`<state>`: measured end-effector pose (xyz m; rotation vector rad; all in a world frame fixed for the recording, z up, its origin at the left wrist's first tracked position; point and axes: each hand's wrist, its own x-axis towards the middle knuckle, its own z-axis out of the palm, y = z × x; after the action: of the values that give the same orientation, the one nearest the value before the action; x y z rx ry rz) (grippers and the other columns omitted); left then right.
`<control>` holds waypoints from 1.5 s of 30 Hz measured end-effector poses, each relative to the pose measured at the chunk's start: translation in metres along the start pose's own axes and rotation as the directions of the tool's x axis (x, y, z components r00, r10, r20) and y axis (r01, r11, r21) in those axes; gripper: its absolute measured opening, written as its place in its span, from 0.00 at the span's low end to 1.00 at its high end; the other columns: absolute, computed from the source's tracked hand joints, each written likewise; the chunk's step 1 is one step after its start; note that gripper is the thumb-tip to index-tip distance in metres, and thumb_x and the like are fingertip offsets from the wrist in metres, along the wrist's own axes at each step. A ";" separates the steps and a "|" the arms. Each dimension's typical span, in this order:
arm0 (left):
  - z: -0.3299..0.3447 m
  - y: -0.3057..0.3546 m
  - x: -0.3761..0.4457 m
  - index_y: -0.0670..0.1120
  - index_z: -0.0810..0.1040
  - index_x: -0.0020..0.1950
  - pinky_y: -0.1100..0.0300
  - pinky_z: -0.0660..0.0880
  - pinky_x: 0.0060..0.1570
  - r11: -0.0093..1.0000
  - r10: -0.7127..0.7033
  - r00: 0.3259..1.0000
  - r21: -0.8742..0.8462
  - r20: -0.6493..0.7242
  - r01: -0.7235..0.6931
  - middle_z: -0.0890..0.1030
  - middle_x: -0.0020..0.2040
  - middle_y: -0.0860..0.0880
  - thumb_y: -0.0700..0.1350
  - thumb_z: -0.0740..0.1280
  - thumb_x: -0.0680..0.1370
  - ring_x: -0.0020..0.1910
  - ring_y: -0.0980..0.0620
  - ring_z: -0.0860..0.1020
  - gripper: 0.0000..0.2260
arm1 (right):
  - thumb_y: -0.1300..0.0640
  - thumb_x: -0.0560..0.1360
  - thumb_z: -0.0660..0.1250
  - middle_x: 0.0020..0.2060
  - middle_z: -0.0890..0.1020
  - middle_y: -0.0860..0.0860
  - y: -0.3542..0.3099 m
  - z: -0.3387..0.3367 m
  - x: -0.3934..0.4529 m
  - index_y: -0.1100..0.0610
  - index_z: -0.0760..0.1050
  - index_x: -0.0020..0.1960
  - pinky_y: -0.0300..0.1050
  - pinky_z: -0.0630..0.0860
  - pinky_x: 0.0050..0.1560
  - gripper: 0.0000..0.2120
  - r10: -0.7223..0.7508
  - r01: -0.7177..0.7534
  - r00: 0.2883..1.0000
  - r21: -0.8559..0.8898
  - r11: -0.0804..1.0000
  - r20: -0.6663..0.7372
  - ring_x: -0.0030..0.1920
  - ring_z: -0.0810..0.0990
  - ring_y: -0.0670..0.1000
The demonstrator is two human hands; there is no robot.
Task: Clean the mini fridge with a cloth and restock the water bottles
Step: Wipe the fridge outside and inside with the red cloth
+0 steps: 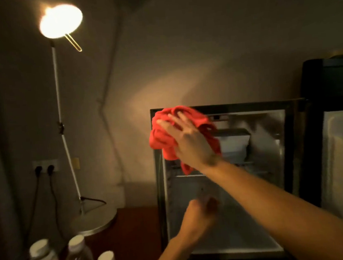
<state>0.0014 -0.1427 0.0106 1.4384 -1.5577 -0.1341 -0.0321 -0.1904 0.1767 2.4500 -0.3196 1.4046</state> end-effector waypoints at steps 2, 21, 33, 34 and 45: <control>0.004 -0.010 -0.010 0.51 0.78 0.47 0.53 0.77 0.44 0.995 -0.026 0.999 0.095 0.037 0.022 0.83 0.42 0.50 0.50 0.63 0.72 0.44 0.51 0.81 0.08 | 0.59 0.69 0.74 0.74 0.66 0.59 -0.009 0.015 0.001 0.49 0.67 0.73 0.51 0.53 0.75 0.35 -0.058 0.062 0.996 -0.052 0.997 0.068 0.76 0.57 0.63; 0.008 -0.018 -0.068 0.47 0.75 0.57 0.50 0.76 0.50 0.814 -0.227 0.974 0.552 0.016 0.181 0.82 0.55 0.43 0.51 0.62 0.74 0.55 0.39 0.79 0.15 | 0.56 0.77 0.53 0.71 0.72 0.54 -0.006 0.055 -0.124 0.53 0.76 0.67 0.54 0.55 0.76 0.22 -0.338 0.368 0.878 -0.025 0.930 0.339 0.73 0.66 0.59; -0.014 0.007 -0.068 0.45 0.82 0.52 0.54 0.71 0.47 0.500 -0.134 0.991 0.865 0.021 0.050 0.83 0.52 0.44 0.53 0.61 0.75 0.51 0.42 0.81 0.16 | 0.58 0.77 0.59 0.64 0.78 0.59 0.001 0.086 -0.139 0.56 0.80 0.62 0.60 0.71 0.66 0.17 -0.500 0.511 0.826 0.028 0.859 0.261 0.68 0.74 0.59; -0.017 0.011 -0.072 0.45 0.82 0.50 0.54 0.70 0.44 0.498 -0.091 0.995 0.867 0.032 0.018 0.84 0.49 0.44 0.53 0.62 0.75 0.49 0.43 0.82 0.15 | 0.57 0.76 0.59 0.64 0.78 0.58 0.007 0.088 -0.148 0.55 0.79 0.62 0.60 0.70 0.67 0.18 -0.550 0.570 0.777 0.028 0.821 0.307 0.68 0.73 0.58; -0.120 0.037 -0.054 0.48 0.79 0.48 0.53 0.72 0.45 0.370 0.100 0.991 0.927 -0.094 0.051 0.82 0.48 0.48 0.56 0.55 0.75 0.49 0.44 0.80 0.17 | 0.63 0.73 0.64 0.63 0.78 0.59 -0.005 0.052 -0.092 0.60 0.78 0.63 0.54 0.72 0.67 0.18 -0.380 0.380 0.925 0.012 0.925 0.026 0.67 0.74 0.62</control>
<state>0.0482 -0.0276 0.0671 2.2144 -1.5698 1.0579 -0.0345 -0.2010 0.0717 2.3719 0.1527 1.2042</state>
